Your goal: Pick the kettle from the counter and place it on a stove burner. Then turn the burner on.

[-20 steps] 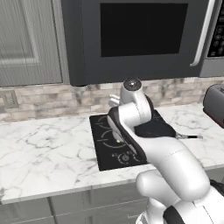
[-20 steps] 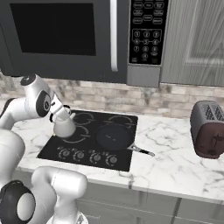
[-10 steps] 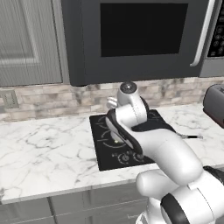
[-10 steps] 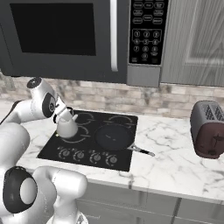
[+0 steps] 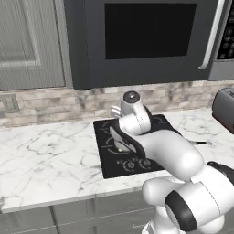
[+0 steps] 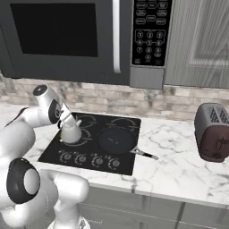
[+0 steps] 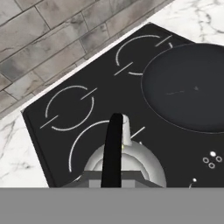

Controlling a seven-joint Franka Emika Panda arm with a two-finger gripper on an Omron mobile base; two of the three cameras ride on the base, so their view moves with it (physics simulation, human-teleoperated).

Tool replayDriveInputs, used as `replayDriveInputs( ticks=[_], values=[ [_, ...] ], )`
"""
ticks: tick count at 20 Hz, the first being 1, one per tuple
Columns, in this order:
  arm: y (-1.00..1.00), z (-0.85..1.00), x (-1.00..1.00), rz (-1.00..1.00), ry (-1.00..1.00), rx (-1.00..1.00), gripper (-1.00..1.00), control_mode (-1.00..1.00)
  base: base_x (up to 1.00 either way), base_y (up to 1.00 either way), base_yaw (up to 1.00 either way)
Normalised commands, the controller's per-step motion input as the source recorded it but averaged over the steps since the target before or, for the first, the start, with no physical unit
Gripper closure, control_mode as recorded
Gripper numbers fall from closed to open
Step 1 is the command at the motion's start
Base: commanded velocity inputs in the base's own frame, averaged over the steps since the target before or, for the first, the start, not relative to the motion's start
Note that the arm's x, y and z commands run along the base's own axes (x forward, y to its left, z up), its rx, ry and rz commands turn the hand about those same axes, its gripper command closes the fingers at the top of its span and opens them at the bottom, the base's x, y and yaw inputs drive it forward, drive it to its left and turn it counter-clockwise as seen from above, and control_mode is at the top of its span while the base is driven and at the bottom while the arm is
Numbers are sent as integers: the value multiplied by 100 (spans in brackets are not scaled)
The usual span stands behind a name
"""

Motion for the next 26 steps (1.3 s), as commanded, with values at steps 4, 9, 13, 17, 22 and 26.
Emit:
replayDriveInputs(
  ticks=[4, 9, 13, 17, 22, 26],
  values=[
    [1, -25, 14, 0, 0, 0, 100, -100, 0, 0, 0],
    [2, -12, 10, 0, 0, 0, 100, -100, 0, 0, 0],
    [0, 0, 0, 0, 0, 0, 100, -100, 0, 0, 0],
    [0, 0, 5, 0, 0, 0, 100, -100, 0, 0, 0],
    [1, 0, 30, -1, 0, 0, 100, -100, 0, 0, 0],
    [6, 0, 33, 0, 0, 1, 100, -100, 0, 0, 0]
  ],
)
